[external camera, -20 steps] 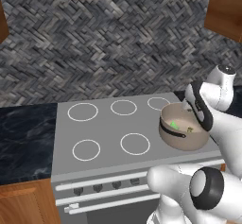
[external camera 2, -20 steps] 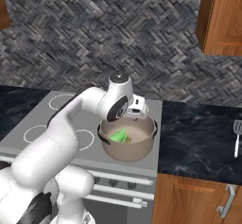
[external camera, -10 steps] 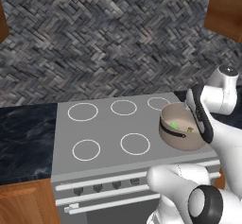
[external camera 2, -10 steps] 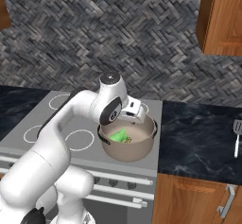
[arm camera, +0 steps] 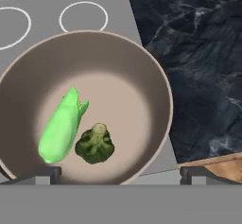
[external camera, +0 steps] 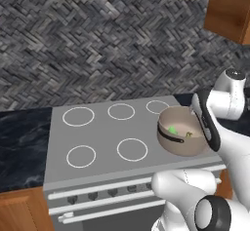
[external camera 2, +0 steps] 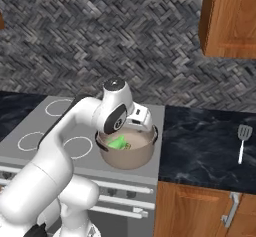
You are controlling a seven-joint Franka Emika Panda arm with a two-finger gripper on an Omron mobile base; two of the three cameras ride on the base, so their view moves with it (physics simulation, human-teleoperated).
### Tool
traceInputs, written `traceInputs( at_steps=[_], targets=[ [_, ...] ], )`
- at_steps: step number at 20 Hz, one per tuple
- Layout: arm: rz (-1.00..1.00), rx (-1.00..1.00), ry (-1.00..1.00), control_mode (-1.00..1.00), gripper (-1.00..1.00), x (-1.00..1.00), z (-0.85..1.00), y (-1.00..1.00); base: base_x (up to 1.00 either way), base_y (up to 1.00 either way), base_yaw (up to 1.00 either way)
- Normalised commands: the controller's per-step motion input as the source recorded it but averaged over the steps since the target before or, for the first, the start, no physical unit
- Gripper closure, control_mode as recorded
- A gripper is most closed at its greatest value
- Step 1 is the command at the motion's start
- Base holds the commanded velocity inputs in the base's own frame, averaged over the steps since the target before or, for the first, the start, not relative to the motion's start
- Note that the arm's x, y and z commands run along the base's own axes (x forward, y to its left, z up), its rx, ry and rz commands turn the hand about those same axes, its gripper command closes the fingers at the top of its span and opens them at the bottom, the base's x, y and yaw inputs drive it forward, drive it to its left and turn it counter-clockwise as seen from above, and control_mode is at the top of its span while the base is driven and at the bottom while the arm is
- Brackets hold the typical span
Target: Put the broccoli and corn in the pot. Retrieve the spatula and lightly stir the vegetables in the pot.
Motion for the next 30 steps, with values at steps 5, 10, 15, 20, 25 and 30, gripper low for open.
traceInputs(
  at_steps=[5,10,15,20,25,30],
  targets=[
    [0.00,0.00,0.00,1.00,-1.00,0.00,0.00,0.00,0.02,-0.66,-0.05],
    [0.00,0.00,0.00,1.00,-1.00,0.00,0.00,0.00,0.16,-0.64,0.00],
    [0.00,0.00,0.00,1.00,-1.00,0.00,0.00,0.00,0.30,-0.52,0.04],
    [0.00,0.00,0.00,1.00,-1.00,0.00,0.00,0.00,0.45,-0.41,0.15],
    [0.00,0.00,0.00,1.00,-1.00,0.00,0.00,0.00,0.29,-0.35,0.16],
    [0.00,0.00,0.02,-1.00,-1.00,0.04,-0.13,-0.32,0.04,-0.05,0.01]
  ],
)
